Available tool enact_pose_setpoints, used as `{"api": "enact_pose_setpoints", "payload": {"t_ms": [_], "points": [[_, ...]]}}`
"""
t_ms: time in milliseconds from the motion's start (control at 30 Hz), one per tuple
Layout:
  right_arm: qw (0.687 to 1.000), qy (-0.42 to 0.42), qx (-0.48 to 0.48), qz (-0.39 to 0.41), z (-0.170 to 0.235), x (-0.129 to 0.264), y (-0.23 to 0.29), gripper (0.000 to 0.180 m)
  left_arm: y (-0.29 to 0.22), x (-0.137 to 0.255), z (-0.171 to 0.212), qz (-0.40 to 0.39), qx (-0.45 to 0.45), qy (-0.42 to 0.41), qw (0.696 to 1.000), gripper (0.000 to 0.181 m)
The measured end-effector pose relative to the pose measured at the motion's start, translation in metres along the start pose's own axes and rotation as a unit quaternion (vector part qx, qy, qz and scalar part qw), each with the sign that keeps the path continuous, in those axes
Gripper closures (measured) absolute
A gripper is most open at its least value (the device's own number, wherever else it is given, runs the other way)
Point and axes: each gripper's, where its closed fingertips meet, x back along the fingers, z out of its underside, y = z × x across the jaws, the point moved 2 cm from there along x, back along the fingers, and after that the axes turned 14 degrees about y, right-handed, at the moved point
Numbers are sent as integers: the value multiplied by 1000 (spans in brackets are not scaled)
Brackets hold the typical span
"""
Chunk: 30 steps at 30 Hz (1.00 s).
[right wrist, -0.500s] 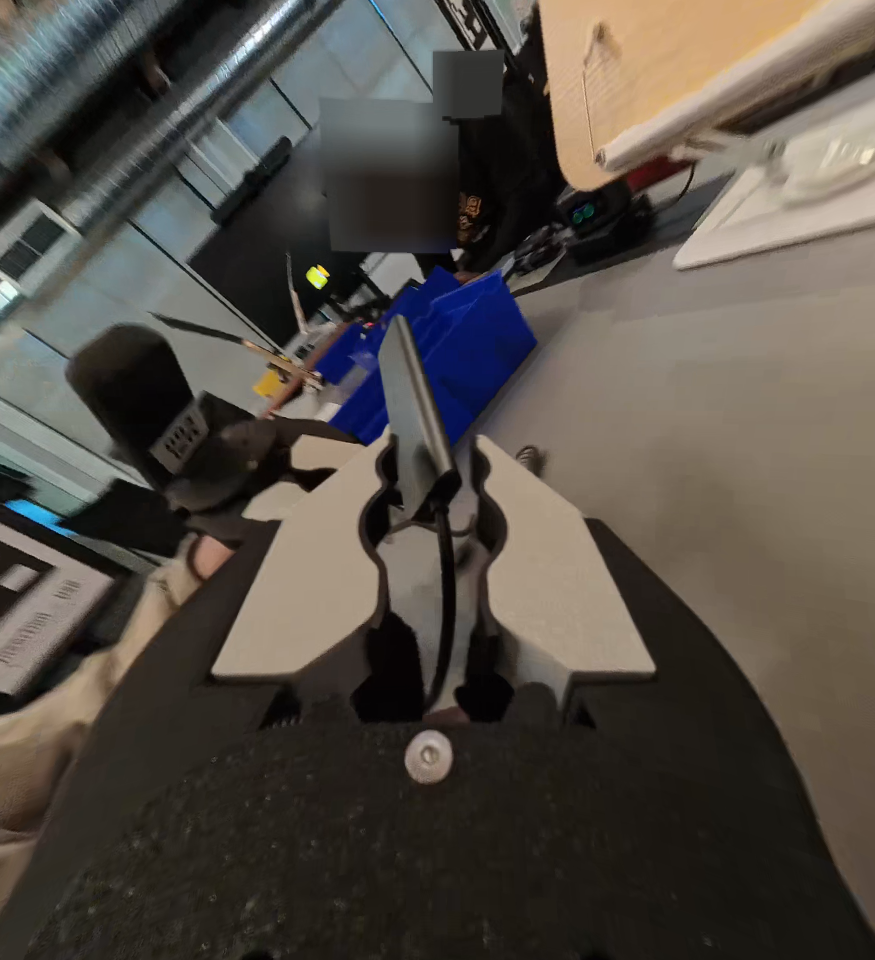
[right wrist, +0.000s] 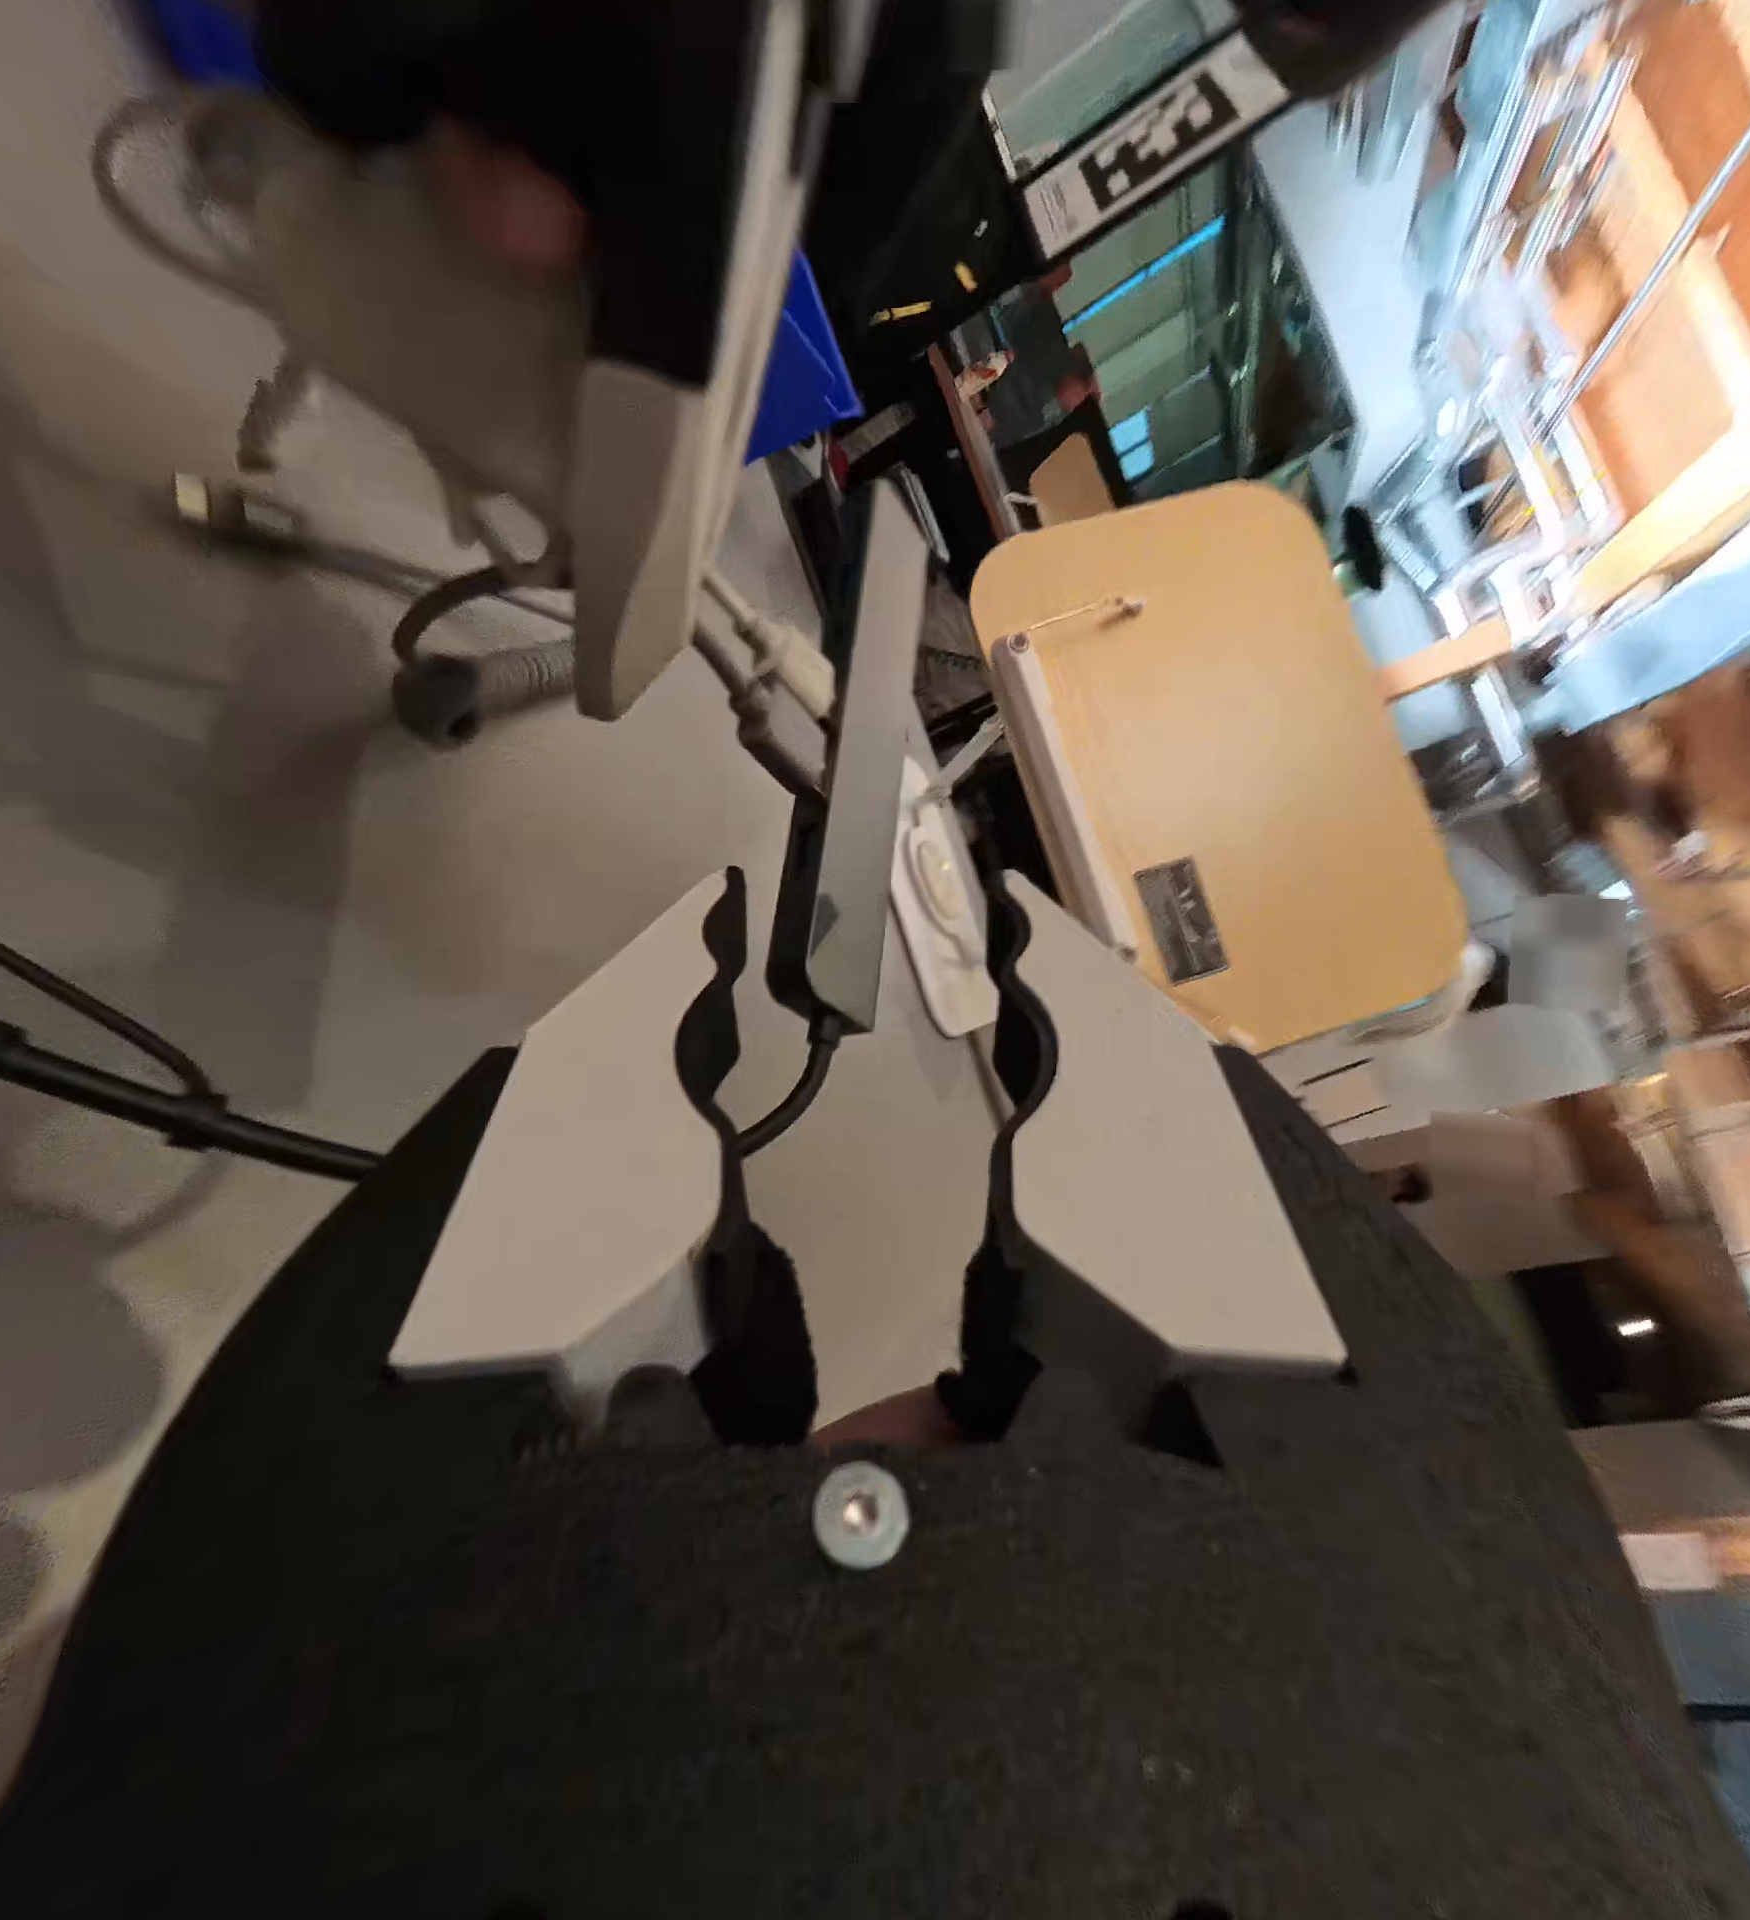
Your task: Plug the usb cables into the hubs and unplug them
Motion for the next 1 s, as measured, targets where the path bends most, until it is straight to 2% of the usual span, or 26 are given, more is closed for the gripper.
{"api": "enact_pose_setpoints", "payload": {"t_ms": [100, 333, 467, 600, 667, 733, 867, 900, 1000], "points": [[997, -12, 63, 32, -3, -1, 11, 140, -13, -3, 7, 38, -17, 20, 999, 175], [994, -35, 96, 46, -7, -5, 19, 151, -37, 6, 6, 160, -22, 1, 987, 177], [990, -56, 83, 95, -11, -6, 14, 149, -45, 14, 1, 246, -2, -31, 969, 177], [989, -64, 73, 109, -13, -7, 10, 160, -48, 20, -4, 312, 19, -56, 948, 177], [992, -48, 76, 94, -11, -10, 11, 164, -43, 20, -5, 312, 29, -59, 948, 177], [993, -11, 88, 78, -4, -14, 13, 165, -33, 17, -6, 272, 34, -61, 960, 176], [990, 48, 108, 81, 6, -12, 6, 168, -8, 19, -11, 178, 56, -85, 979, 145], [987, 45, 117, 98, 4, -8, 2, 168, -3, 21, -13, 168, 63, -95, 979, 130], [984, 46, 129, 112, 1, -6, 1, 168, 6, 37, -23, 208, 106, -163, 959, 111]]}}
